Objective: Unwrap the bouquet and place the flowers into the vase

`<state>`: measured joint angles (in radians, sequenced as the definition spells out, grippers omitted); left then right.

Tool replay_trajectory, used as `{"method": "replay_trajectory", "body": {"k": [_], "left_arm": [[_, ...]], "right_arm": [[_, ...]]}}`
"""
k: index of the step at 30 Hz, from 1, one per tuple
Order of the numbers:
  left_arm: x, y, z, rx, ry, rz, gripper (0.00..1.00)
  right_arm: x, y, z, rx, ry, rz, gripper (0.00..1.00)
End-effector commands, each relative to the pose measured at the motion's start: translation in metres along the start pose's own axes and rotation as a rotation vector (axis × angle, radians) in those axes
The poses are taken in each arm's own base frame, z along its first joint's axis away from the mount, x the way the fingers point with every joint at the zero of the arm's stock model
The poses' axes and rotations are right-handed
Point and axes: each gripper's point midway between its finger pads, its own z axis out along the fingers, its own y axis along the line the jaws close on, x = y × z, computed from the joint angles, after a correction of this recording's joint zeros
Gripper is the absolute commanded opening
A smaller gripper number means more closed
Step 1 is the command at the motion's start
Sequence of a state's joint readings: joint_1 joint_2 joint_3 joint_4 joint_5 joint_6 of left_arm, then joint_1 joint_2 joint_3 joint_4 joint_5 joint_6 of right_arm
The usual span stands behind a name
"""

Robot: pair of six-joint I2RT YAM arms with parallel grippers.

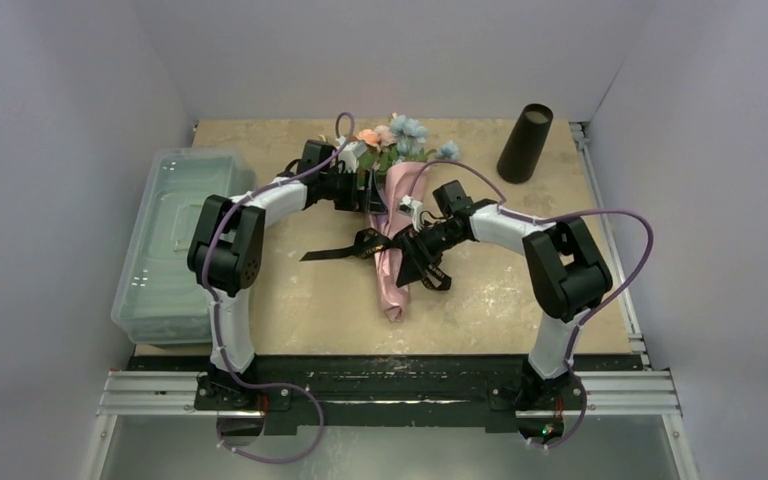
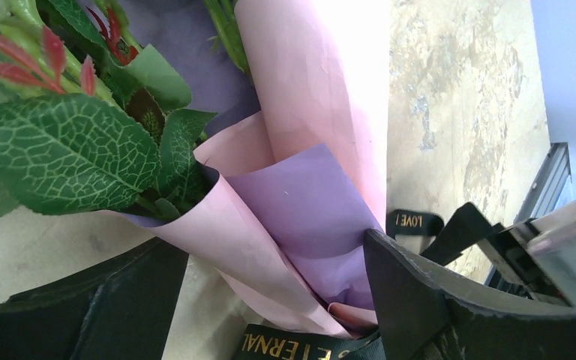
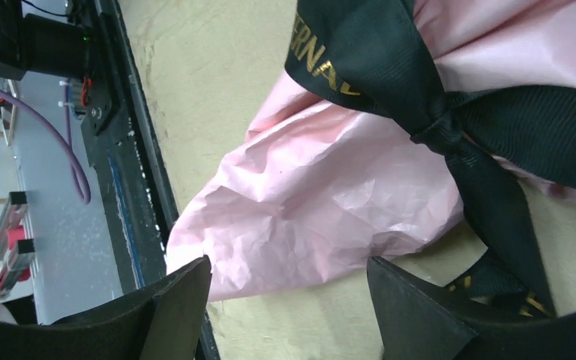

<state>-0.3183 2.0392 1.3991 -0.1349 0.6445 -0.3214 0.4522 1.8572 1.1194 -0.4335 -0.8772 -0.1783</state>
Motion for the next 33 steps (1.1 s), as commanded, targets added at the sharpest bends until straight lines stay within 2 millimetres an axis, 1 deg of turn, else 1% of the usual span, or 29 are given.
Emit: {"method": "replay_trajectory", "body": {"k": [1, 2, 4, 6, 8, 10, 12, 13, 16, 20, 23, 25, 27, 33], "left_arm": [[-0.035, -0.026, -0.014, 0.066, -0.078, 0.101, 0.86], [-0.039, -0.025, -0.024, 0.063, -0.094, 0.116, 0.88], [-0.054, -0.021, -0.049, 0.049, -0.142, 0.156, 0.90], [-0.068, -0.015, -0.079, 0.042, -0.196, 0.200, 0.91], [-0.076, -0.013, -0.106, 0.050, -0.228, 0.270, 0.92], [-0.072, -0.013, -0.125, 0.036, -0.218, 0.400, 0.92], [-0.060, -0.014, -0.137, 0.010, -0.189, 0.548, 0.92], [-0.057, -0.015, -0.143, -0.006, -0.197, 0.606, 0.92], [-0.047, -0.024, -0.156, -0.013, -0.227, 0.715, 0.94], [-0.034, -0.024, -0.159, -0.017, -0.213, 0.749, 0.95], [-0.029, -0.020, -0.159, -0.031, -0.195, 0.759, 0.95], [-0.028, -0.020, -0.160, -0.035, -0.196, 0.757, 0.95], [-0.027, -0.021, -0.161, -0.036, -0.195, 0.752, 0.95], [-0.014, -0.015, -0.160, -0.047, -0.162, 0.766, 0.95]], "right_arm": [[-0.030, 0.017, -0.037, 0.000, -0.085, -0.095, 0.81], [-0.035, 0.012, -0.051, 0.021, -0.103, -0.107, 0.81], [-0.041, 0.009, -0.074, 0.044, -0.121, -0.143, 0.81], [-0.049, 0.005, -0.093, 0.089, -0.128, -0.211, 0.82], [-0.060, -0.001, -0.108, 0.152, -0.142, -0.294, 0.82], [-0.073, -0.006, -0.118, 0.206, -0.154, -0.396, 0.81], [-0.082, -0.011, -0.122, 0.226, -0.151, -0.524, 0.82], [-0.085, -0.012, -0.123, 0.220, -0.142, -0.590, 0.82], [-0.089, -0.025, -0.123, 0.223, -0.076, -0.818, 0.84], [-0.103, -0.048, -0.115, 0.219, -0.040, -0.989, 0.84], [-0.115, -0.060, -0.106, 0.219, -0.044, -1.092, 0.79], [-0.120, -0.069, -0.099, 0.232, -0.028, -1.144, 0.77], [-0.119, -0.079, -0.093, 0.235, 0.004, -1.171, 0.75], [-0.107, -0.107, -0.076, 0.225, 0.092, -1.187, 0.74]]}}
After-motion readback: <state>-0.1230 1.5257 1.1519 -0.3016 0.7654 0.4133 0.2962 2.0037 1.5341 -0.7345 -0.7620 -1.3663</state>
